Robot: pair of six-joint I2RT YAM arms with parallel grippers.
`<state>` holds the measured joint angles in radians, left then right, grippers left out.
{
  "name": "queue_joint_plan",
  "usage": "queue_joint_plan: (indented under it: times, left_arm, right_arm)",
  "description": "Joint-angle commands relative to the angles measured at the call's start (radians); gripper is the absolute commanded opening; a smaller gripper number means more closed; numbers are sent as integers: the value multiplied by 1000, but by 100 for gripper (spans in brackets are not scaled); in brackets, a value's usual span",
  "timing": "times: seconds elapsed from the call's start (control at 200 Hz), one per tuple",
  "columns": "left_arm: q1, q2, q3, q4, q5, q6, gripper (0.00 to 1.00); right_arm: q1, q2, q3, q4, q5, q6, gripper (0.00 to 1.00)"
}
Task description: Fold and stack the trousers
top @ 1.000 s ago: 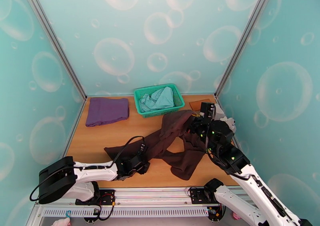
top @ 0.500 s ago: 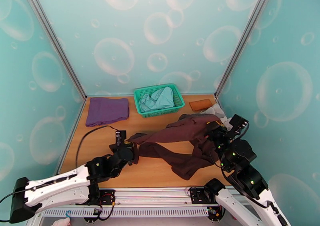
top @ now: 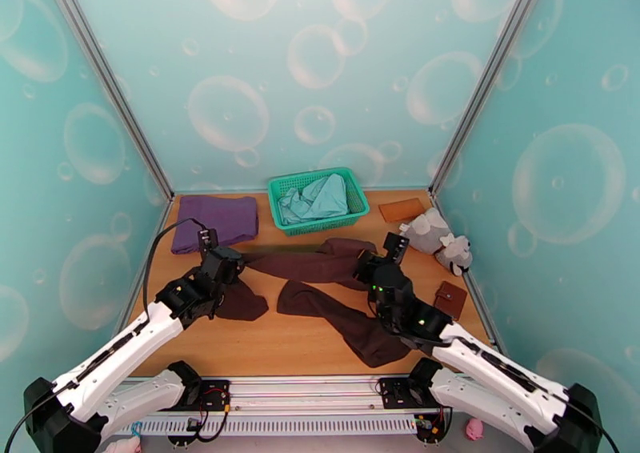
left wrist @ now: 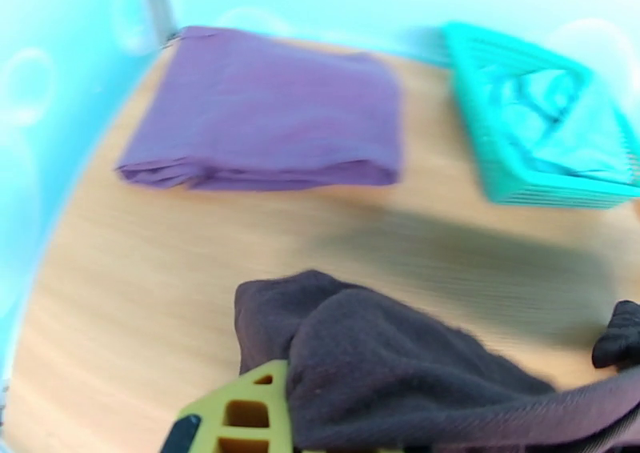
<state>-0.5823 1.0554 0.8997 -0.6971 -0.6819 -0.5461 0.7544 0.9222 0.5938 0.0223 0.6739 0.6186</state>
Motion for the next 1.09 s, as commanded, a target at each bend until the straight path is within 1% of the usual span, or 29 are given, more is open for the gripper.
queue_joint_plan:
  times: [0.0,0.11,0.215,0.255,0.29,0.325,0.335,0.355,0.385,0.405,0.465,0.495,0.545,0.57,0.62,0.67,0.775,0.835,0.885,0.945,0.99,1.045,1.09]
  left_arm:
    - [70,17,51,-28,-72,20,0]
    - [139,26,60,33,-98,44,0]
    - [237,69,89,103,-65,90,0]
    - [277,99,107,120,-54,101,0]
    - [307,128,126,130,-45,107,0]
    - [329,157,141,146,-35,115,0]
    - [333,164,144,152,-32,119,4]
    - [339,178,149,167,-21,131,15]
    - [341,195,151,194,-3,149,36]
    - [341,205,151,212,13,161,45]
    - [338,227,157,223,75,174,60]
    - [324,229,158,213,102,173,66]
    - [261,210,135,202,121,178,74]
    - [213,191,115,194,110,177,76]
    - [84,145,67,171,67,143,81]
    - [-35,105,16,155,72,83,82]
    - [-273,45,-110,138,101,-58,83]
    - [-395,54,-170,134,125,-146,81]
    - [-489,90,-208,149,152,-200,81]
    - [-578,155,-227,140,152,-280,80]
    - [-618,211,-235,129,148,-327,79]
    - [-641,269,-240,121,122,-374,79]
    - [-639,298,-248,150,113,-375,79]
  right_arm:
    - [2,58,-5,216,91,55,0]
    - [3,152,-24,292,44,89,0]
    - [-1,248,-29,379,-19,108,6]
    - [-6,291,-18,406,-60,109,9]
    - [-14,323,-6,435,-113,93,16]
    - [-20,349,12,453,-165,81,26]
    - [-22,354,16,451,-176,80,30]
    - [-23,359,28,449,-195,74,39]
    - [-24,359,43,444,-221,60,49]
    - [-23,352,49,436,-228,51,56]
    - [-9,299,63,398,-217,18,77]
    - [-5,270,67,373,-209,9,82]
    - [-5,204,77,297,-200,-7,90]
    - [-8,171,86,245,-191,-12,93]
    - [-19,101,108,100,-165,-11,97]
    - [-37,36,122,-29,-151,-14,99]
    - [-99,-104,125,-267,-155,0,99]
    - [-145,-163,110,-351,-178,12,99]
    - [-191,-191,84,-371,-237,13,99]
    - [-263,-196,55,-374,-351,10,99]
    - [-298,-179,36,-368,-434,5,99]
    - [-318,-160,13,-352,-484,1,99]
    - [-318,-149,-10,-330,-499,-1,99]
